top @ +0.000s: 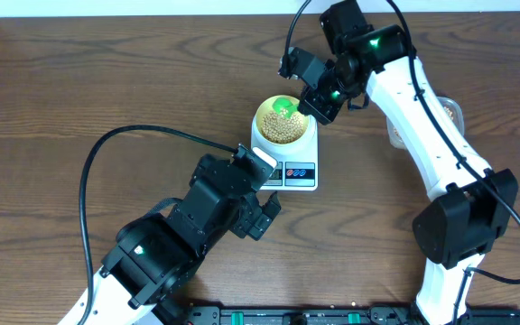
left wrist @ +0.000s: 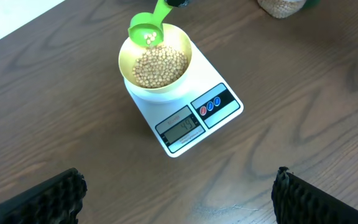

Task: Scoop item into bowl and weigh 50g on scale
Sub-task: 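Tilt the scoop with the right gripper to trickle soybeans into bowl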

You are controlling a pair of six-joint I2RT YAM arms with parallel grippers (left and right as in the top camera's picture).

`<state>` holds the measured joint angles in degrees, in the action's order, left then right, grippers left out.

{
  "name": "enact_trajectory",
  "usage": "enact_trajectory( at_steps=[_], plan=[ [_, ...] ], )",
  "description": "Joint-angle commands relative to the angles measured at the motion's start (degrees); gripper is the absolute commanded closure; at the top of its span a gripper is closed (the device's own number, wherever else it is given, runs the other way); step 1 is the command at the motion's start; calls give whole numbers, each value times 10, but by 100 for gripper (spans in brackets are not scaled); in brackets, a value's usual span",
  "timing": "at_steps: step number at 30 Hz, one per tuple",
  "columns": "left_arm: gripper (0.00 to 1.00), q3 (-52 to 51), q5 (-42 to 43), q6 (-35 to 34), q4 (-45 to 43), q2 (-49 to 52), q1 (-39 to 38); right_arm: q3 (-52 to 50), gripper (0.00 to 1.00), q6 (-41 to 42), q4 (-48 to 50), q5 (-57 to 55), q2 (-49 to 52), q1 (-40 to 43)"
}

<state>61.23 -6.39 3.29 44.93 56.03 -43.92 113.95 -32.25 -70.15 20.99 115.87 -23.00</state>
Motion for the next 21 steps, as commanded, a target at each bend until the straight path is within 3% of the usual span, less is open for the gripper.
enact_trajectory(
  at_steps=[1,21],
  plan=[
    [2,17,-7,8,0,-3,2,11,99,-6,1,-9,-10,-2],
    [2,17,-7,8,0,-3,2,-32,99,151,1,181,-4,44]
  ],
)
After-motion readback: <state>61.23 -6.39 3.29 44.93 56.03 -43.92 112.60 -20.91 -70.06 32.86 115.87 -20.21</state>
